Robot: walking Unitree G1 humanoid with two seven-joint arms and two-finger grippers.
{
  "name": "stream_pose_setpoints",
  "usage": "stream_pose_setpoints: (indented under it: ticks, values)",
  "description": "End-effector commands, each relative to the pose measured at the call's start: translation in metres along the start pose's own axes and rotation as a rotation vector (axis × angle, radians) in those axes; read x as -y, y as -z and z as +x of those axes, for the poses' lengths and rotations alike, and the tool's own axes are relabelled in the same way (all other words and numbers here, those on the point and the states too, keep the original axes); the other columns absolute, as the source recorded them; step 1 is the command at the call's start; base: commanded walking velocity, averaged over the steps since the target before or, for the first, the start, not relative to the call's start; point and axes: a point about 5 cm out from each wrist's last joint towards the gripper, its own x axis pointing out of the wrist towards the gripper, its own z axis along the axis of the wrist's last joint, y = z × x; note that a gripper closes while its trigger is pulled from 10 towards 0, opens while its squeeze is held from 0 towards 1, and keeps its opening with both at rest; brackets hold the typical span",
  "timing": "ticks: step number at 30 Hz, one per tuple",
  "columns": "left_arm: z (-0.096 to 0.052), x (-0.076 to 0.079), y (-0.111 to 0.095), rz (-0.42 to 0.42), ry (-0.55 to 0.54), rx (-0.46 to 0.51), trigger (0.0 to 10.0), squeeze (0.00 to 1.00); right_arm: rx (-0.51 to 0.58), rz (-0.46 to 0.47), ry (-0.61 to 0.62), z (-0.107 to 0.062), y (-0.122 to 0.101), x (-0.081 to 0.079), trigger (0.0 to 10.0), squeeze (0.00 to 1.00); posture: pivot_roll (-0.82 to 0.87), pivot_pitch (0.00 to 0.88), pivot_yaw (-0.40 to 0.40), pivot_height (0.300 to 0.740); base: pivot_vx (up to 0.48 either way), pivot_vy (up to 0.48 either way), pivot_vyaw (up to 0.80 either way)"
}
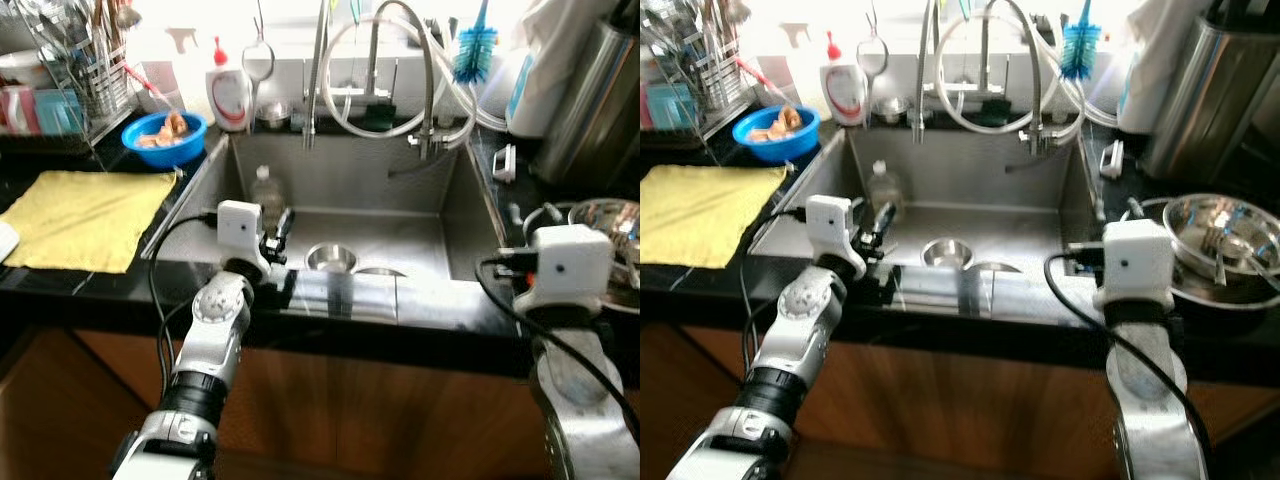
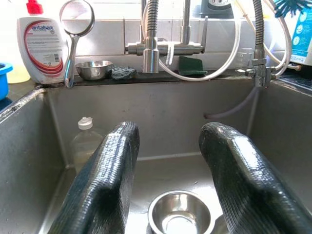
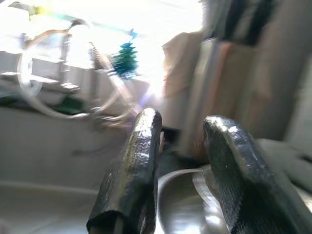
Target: Kitchen organization
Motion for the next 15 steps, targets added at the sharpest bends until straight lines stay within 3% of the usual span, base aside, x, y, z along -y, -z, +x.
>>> stream_pose_setpoints:
  ticks: [1, 5, 6, 7, 12, 13, 15]
  values:
    - [-0.001, -0.002, -0.002, 0.007, 0.0, 0.004, 10.0, 0.0, -0.006, -0.019, 0.079, -0.009, 0.0, 0.012, 10.0, 0.0, -0.08, 0.0, 0.063, 0.74, 0.0, 0.0, 0.0]
    - [0.0, -0.001, -0.002, 0.006, 0.005, 0.005, 10.0, 0.0, -0.048, -0.037, 0.142, -0.02, 0.006, 0.023, 10.0, 0.0, -0.09, 0.0, 0.066, 0.74, 0.0, 0.0, 0.0]
    - [0.0, -0.001, -0.002, 0.006, 0.006, 0.005, 10.0, 0.0, -0.057, -0.032, 0.15, -0.021, 0.007, 0.024, 10.0, 0.16, -0.09, 0.0, 0.067, 0.74, 0.0, 0.0, 0.0]
    - [0.0, -0.001, -0.002, 0.007, 0.009, 0.005, 10.0, 0.0, -0.08, -0.017, 0.166, -0.023, 0.009, 0.026, 10.0, 1.0, -0.09, 0.0, 0.067, 0.74, 0.0, 0.0, 0.0]
    - [0.001, -0.001, -0.003, 0.007, 0.01, 0.008, 10.0, 0.0, -0.09, -0.028, 0.168, -0.021, 0.011, 0.024, 10.0, 1.0, -0.08, 0.0, 0.066, 0.74, 0.0, 0.0, 0.0]
    - [0.001, -0.002, -0.003, 0.009, 0.008, 0.008, 10.0, 0.0, -0.093, -0.027, 0.166, -0.02, 0.012, 0.023, 10.0, 0.0, -0.08, 0.0, 0.066, 0.74, 0.0, 0.0, 0.0]
    - [0.001, -0.003, -0.003, 0.011, 0.007, 0.007, 10.0, 0.0, -0.106, -0.017, 0.174, -0.021, 0.014, 0.023, 10.0, 0.0, -0.08, 0.0, 0.065, 0.74, 0.0, 0.0, 0.0]
